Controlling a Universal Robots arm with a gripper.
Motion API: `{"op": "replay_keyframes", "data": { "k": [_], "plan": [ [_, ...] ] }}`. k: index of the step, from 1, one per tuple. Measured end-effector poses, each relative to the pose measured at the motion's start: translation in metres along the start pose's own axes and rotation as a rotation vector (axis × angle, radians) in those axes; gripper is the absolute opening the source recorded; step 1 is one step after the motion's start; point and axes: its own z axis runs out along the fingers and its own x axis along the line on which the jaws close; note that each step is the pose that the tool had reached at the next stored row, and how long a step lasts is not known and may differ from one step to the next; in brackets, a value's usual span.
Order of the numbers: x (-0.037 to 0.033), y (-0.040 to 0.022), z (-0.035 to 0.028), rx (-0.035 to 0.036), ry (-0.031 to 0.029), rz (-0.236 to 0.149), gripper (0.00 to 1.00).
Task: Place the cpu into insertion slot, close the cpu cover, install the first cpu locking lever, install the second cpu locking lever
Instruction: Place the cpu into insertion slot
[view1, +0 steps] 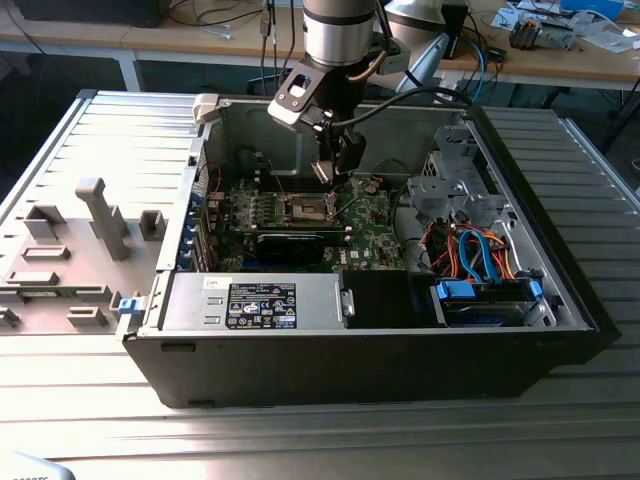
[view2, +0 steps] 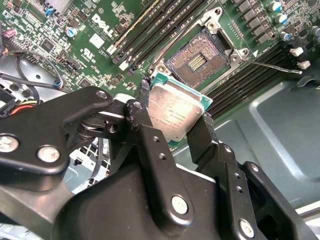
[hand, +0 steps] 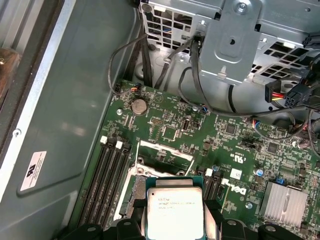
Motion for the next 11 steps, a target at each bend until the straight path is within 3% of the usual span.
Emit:
{"op": "replay_keyframes", "data": {
  "k": [11],
  "plan": [
    [0.0000, 0.0000, 0.0003, -0.0001, -0.0007, 0.010, 0.55]
  ]
}}
